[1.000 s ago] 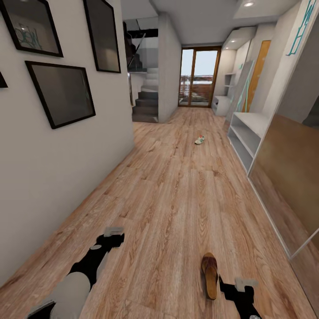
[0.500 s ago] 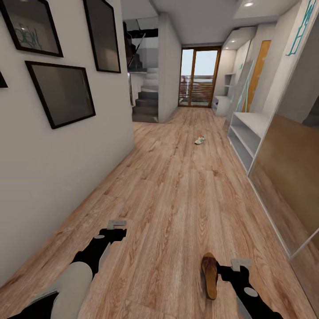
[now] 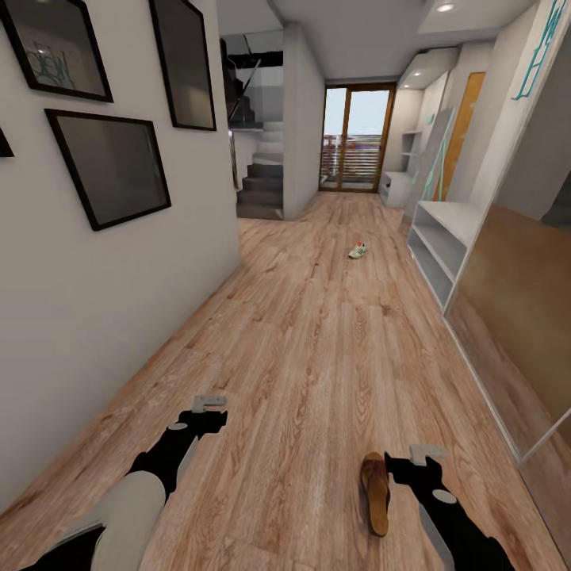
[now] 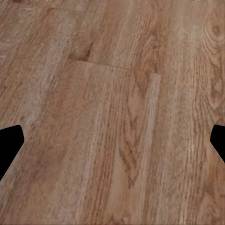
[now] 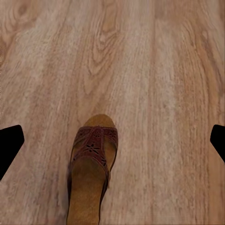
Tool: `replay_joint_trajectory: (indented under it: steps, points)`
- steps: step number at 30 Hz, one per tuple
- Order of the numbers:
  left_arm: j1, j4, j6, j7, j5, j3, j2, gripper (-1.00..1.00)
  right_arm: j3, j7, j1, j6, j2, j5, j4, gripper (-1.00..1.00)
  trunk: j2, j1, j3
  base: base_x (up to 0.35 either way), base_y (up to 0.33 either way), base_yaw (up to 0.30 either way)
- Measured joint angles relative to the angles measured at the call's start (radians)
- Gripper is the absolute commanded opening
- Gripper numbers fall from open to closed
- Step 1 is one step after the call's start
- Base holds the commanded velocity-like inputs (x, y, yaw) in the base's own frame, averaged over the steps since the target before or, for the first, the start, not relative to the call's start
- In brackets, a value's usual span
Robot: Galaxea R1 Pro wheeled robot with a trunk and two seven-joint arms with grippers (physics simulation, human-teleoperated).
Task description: Pick up the two gym shoes and the two sandals from the corridor floor and place them onto the hallstand (shoe rack) in the corridor, making sure they are on the rack and not on the floor. Arrange them so the two gym shoes are next to each other and the two sandals are next to each other.
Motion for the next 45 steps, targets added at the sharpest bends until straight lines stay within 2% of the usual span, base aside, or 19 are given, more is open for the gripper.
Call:
replay_joint_trajectory:
  steps: [9, 22, 27, 31, 45]
  points:
    - [0.0, 0.0, -0.004, -0.001, 0.001, -0.001, -0.002, 1.0, -0.002, 0.0, 0.0, 0.048, 0.0, 0.001, -0.031, 1.0, 0.0, 0.0, 0.0, 0.157, 0.041, 0.0]
    - [0.002, 0.0, -0.005, -0.002, -0.001, -0.001, -0.002, 1.0, 0.001, 0.0, 0.0, 0.054, 0.002, 0.002, -0.026, 1.0, 0.0, 0.0, 0.0, 0.05, 0.018, -0.059]
    - [0.001, 0.0, -0.002, -0.002, -0.001, -0.007, -0.003, 1.0, 0.0, 0.0, 0.001, 0.055, 0.004, 0.001, 0.035, 1.0, 0.0, 0.0, 0.0, 0.001, 0.0, -0.146]
    - [0.001, 0.0, 0.0, -0.002, 0.0, -0.009, -0.003, 1.0, 0.001, 0.0, 0.0, 0.054, 0.005, 0.0, 0.046, 1.0, 0.0, 0.0, 0.0, 0.0, 0.0, -0.047]
    - [-0.018, -0.007, 0.012, -0.002, 0.0, -0.011, -0.011, 1.0, 0.005, 0.0, 0.0, 0.055, 0.009, -0.002, 0.046, 1.0, -0.097, 0.053, -0.049, 0.0, 0.0, -0.009]
